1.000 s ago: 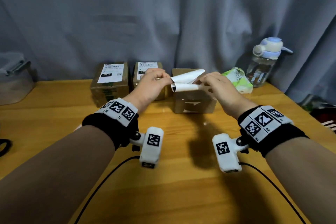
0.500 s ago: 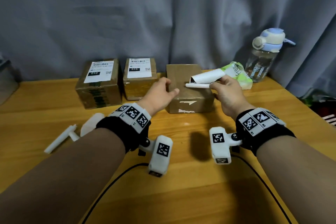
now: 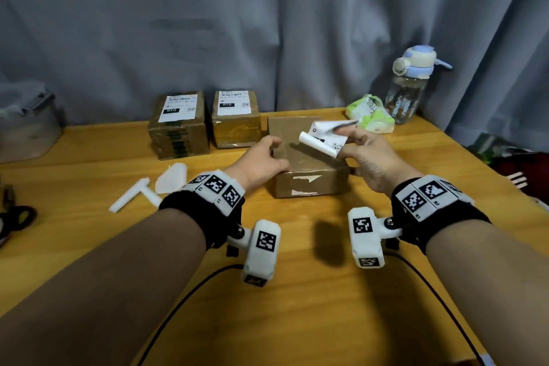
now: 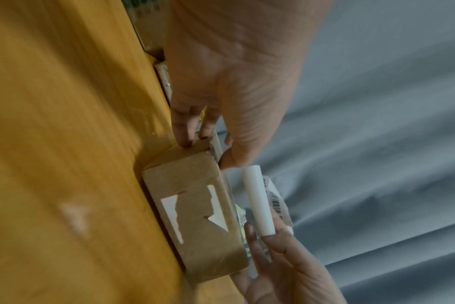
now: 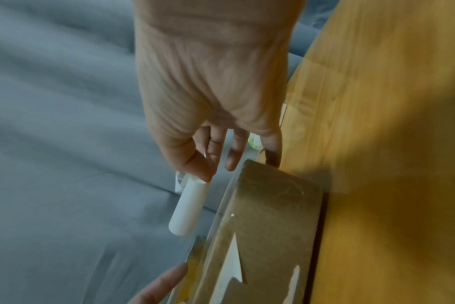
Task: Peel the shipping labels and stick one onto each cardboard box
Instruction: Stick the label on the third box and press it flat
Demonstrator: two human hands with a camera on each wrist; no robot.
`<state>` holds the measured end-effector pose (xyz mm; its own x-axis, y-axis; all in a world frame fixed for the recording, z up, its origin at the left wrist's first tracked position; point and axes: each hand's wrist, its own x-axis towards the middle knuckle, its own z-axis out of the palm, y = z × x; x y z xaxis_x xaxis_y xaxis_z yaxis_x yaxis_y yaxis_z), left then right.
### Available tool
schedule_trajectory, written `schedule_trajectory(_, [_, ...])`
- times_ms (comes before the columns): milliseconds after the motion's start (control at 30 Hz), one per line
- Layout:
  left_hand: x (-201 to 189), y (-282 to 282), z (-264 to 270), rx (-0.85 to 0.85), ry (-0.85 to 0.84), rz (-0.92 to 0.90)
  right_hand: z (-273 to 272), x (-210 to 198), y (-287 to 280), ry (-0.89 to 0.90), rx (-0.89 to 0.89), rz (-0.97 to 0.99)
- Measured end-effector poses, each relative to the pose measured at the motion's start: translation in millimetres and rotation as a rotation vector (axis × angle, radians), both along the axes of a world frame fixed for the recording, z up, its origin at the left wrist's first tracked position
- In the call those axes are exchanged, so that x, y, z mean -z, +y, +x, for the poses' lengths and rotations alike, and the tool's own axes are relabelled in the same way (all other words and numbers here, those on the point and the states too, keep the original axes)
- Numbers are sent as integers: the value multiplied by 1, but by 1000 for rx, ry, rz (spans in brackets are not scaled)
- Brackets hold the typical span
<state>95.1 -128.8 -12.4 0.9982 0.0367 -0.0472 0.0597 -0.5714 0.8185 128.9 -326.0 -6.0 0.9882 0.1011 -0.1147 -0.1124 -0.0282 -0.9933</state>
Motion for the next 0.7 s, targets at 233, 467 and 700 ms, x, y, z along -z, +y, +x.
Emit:
schedule_trajectory(233, [2, 16, -59, -53, 2, 51, -65, 2, 19, -8, -74, -39])
schedule_trajectory(467, [-11, 60, -101, -168, -43, 87, -95, -1, 66, 17, -240, -78])
schedule_trajectory(700, [-1, 108, -116, -218, 54, 137, -91, 1, 105, 29, -336, -98])
